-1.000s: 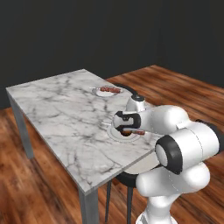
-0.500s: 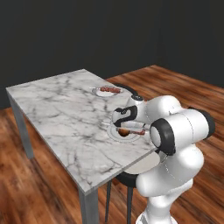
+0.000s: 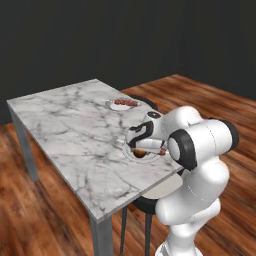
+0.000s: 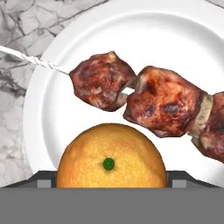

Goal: Pick up the pear and orange from the fridge and place one fruit on each plate on the dining counter.

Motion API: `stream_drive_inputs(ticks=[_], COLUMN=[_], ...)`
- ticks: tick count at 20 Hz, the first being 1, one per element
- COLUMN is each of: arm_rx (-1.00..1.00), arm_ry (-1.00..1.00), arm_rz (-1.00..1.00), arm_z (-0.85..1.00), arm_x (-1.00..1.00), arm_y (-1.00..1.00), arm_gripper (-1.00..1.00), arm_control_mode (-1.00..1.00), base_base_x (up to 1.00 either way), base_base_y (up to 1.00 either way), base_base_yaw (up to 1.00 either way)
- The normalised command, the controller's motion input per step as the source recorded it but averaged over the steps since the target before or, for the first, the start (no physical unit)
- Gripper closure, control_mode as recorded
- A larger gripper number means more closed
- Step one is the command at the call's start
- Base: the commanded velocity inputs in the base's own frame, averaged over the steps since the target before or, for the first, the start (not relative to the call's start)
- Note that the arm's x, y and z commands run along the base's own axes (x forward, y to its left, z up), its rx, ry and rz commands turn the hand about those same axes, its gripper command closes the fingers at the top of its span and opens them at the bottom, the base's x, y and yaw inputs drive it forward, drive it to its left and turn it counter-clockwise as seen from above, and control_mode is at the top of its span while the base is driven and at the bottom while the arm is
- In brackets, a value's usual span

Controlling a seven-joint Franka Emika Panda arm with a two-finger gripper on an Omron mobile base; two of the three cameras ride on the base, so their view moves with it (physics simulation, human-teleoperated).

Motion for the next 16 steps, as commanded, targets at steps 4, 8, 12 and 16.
stream_drive_inputs(ticks=[4, 8, 12, 16], arm_rx=[0.00, 0.00, 0.00, 0.00], arm_ry=[0.01, 0.00, 0.00, 0.00], arm_rz=[0.00, 0.00, 0.00, 0.00], arm_z=[0.02, 0.21, 0.40, 0.48], arm_x=[0.10, 0.04, -0.01, -0.27], arm_y=[0.00, 0.00, 0.00, 0.00], arm_gripper=[-1.00, -1.00, -1.00, -1.00], arm_control_mode=[-1.00, -1.00, -1.00, -1.00], base_base_x=[0.00, 0.00, 0.00, 0.00], base_base_y=[0.00, 0.00, 0.00, 0.00], base_base_yaw=[0.00, 0.00, 0.00, 0.00])
